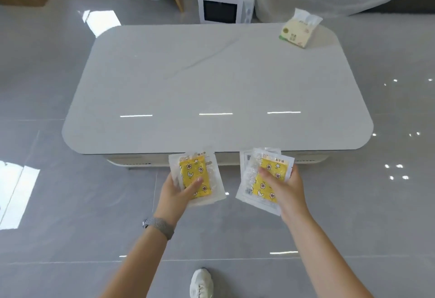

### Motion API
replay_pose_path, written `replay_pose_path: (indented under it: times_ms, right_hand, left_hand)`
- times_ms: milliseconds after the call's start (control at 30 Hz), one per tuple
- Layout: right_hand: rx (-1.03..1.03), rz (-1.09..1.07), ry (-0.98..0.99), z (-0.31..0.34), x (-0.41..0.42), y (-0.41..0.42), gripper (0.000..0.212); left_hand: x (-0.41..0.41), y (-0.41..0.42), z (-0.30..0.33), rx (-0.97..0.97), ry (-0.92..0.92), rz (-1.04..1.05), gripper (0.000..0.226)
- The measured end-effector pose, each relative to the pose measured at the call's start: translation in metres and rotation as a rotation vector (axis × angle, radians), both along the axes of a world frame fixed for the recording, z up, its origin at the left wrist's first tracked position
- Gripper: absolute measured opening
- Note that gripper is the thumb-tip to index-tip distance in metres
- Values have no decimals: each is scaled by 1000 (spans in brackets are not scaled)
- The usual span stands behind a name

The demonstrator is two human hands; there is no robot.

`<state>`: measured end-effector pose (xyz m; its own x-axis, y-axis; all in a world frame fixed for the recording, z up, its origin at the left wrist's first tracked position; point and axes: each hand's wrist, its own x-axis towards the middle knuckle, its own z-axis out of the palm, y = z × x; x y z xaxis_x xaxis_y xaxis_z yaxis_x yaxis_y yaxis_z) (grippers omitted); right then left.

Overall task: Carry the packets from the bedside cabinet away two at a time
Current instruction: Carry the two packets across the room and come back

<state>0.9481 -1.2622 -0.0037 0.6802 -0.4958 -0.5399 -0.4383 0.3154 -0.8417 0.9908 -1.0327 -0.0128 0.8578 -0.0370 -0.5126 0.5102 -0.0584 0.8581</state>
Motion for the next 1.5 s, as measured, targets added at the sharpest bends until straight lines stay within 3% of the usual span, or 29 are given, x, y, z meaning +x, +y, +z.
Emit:
replay_pose_path:
  times_ms: [100,233,367,533,700,900,1133,1233,1333,1500]
  right_hand:
    - [34,26,-12,-56,9,4,46]
    - [74,146,-34,-128,20,-1,22]
    - [27,301,-89,-203,44,0,16]
    - [-184,513,-135,-282,88,14,16]
    - [-405,673,-194,-337,110,28,16]
    - [-641,683,-161,-351,122,37,11]
    - [-858,821,-103,-344,115,31,17]
    - [-839,855,-105,-339,95,32,15]
    - [-819,860,-112,-335,70,37,10]
    - [-835,993,-82,-329,34,41,26]
  left_hand:
    - [-1,1,-54,5,-16,61,30]
    - [5,-3,-117,-12,-87,111,33]
    - [32,-8,-169,9,-242,67,37]
    - [55,-14,-214,28,-464,33,33]
    - [35,-10,-241,204,-616,28,32]
    - [31,-1,-229,186,-617,26,32]
    - [34,15,-234,595,-752,-126,51]
    - [33,23,-232,532,-726,-136,50]
    - [35,28,-228,567,-708,-180,35]
    - [30,32,-224,450,-665,-181,26]
